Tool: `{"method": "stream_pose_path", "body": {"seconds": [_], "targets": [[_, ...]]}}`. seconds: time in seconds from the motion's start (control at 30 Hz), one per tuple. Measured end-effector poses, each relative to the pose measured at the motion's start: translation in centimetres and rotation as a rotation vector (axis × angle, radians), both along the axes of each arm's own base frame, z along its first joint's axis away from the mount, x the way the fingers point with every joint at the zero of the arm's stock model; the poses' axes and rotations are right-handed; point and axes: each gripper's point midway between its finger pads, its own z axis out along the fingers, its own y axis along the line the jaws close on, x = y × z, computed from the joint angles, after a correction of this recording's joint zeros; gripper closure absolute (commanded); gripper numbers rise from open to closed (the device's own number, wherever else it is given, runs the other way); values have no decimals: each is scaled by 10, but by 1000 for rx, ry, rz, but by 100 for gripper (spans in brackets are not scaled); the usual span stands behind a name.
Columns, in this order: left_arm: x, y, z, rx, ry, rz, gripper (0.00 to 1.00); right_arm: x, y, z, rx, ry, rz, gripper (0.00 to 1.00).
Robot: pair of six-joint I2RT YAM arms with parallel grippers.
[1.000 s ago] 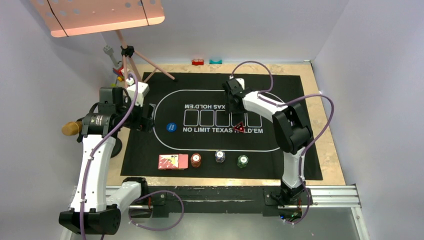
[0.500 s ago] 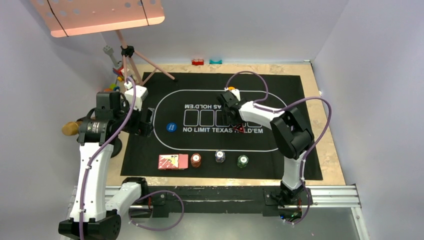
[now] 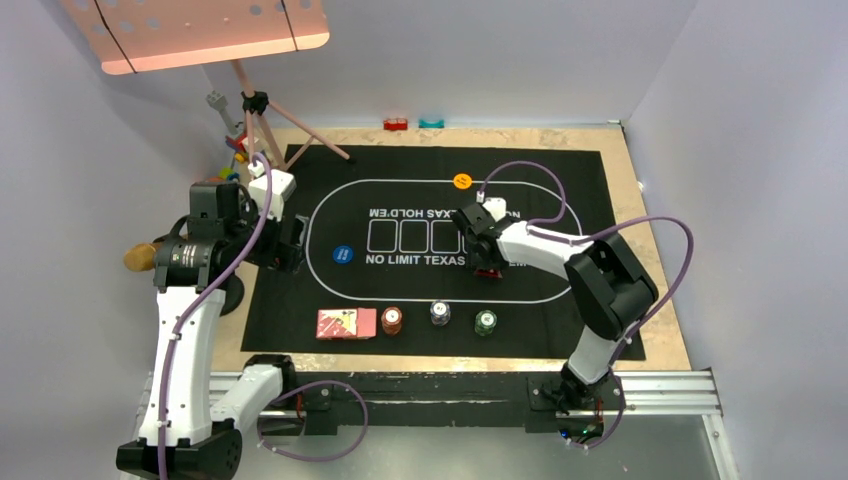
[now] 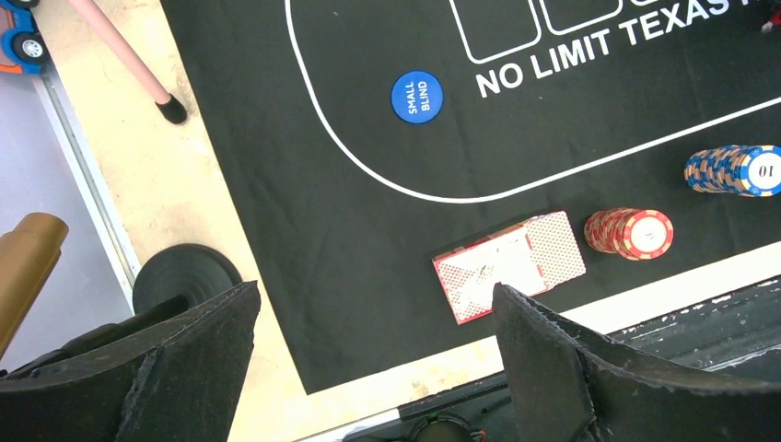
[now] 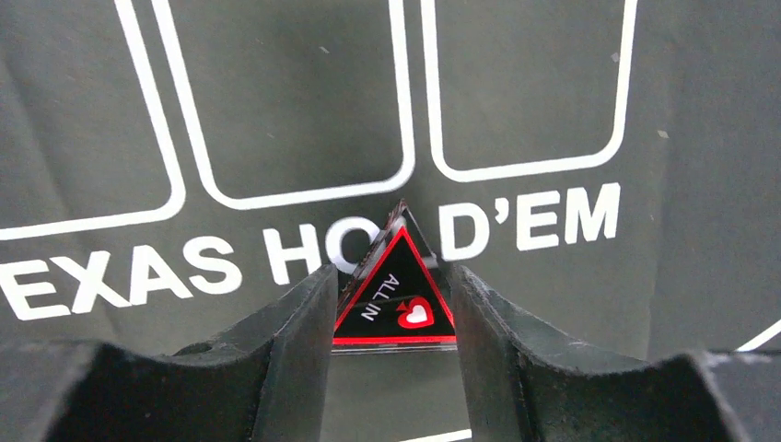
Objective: Distribute texas hold em gaming equipment
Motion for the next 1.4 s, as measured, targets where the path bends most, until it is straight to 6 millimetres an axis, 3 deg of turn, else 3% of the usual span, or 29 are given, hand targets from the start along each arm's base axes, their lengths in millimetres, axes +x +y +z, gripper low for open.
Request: {"method": "stream_pose_path", "body": {"seconds": [0.27, 0.5, 0.67, 0.8, 0.93, 1.1, 1.27, 1.4], "targets": [[-1, 0, -1, 6, 4, -6, 0, -32, -30, 1, -49, 43, -125, 52], [-4, 1, -3, 19, 15, -21, 0, -74, -65, 8, -113, 118, -188, 53], [-4, 2, -3, 29, 15, -34, 0, -79, -75, 34, -119, 83, -219, 53], [-4, 1, -3, 28, 14, -38, 0, -65, -68, 55, -95, 26, -219, 49], [-4, 0, -3, 25, 15, -40, 0, -52, -32, 75, -25, -28, -126, 35], [-5, 0, -4, 23, 14, -39, 0, -42, 64, 133, 153, -159, 147, 23], [-9, 0, -12, 19, 30, -33, 1, -64, 145, 176, 311, -218, 419, 19], [-11, 0, -19, 9, 55, -22, 1, -90, 189, 168, 346, -183, 590, 17]]}}
